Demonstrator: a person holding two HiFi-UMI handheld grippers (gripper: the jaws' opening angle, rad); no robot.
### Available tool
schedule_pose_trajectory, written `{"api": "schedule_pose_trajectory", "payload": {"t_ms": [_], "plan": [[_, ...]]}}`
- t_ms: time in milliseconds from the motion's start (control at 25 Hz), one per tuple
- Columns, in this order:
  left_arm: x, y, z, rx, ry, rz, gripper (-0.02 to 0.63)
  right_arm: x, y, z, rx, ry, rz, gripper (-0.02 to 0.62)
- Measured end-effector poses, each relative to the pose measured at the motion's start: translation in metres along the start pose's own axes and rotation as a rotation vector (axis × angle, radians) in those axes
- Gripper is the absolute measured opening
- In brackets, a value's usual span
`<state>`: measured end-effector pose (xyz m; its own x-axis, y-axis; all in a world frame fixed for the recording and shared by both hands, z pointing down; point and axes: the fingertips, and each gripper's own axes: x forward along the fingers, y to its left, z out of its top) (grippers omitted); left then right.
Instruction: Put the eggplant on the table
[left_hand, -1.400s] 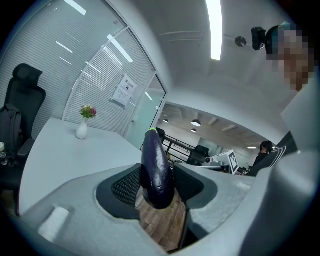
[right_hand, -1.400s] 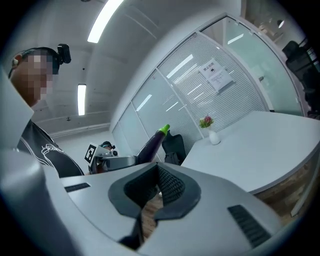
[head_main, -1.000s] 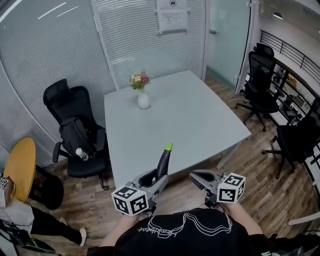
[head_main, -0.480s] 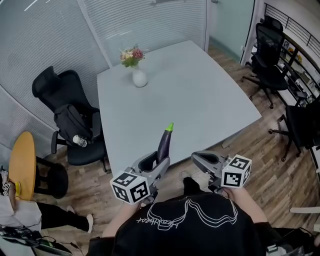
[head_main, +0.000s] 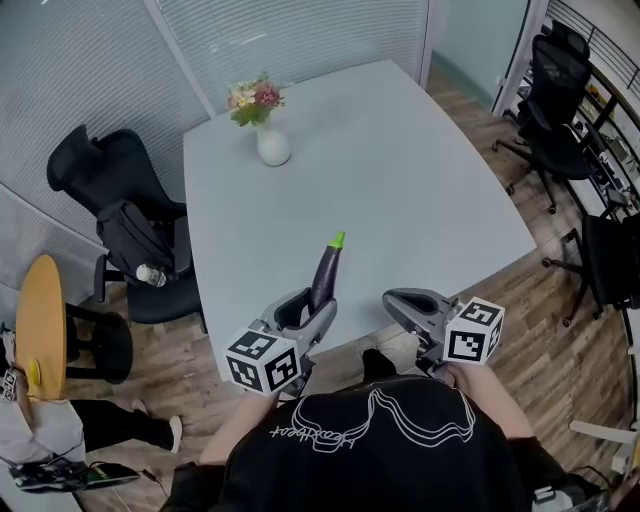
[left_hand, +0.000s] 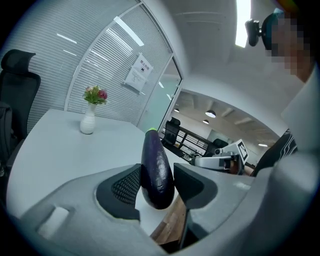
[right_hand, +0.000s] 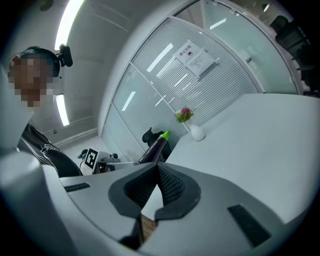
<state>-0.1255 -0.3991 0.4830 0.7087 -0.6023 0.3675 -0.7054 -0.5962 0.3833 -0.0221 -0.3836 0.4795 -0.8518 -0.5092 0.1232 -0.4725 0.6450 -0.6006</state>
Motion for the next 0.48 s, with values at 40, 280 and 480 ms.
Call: {"api": "schedule_pose_trajectory", "payload": {"t_ms": [40,280,480], "plan": [[0.008,0.008,0.000,0.004,0.010,0.009,0.213,0.005,-0.009,0.004,0.002,0.004,-0.005,0.008],[0.048,0.056,-0.008,-0.015,0.063,0.042,0.213,0.032,-0.051,0.012,0.022,0.034,-0.022,0.009],[0.078,0.089,-0.015,-0.009,0.099,0.065,0.213,0.045,-0.087,0.009,0.060,0.071,-0.055,0.008]]}}
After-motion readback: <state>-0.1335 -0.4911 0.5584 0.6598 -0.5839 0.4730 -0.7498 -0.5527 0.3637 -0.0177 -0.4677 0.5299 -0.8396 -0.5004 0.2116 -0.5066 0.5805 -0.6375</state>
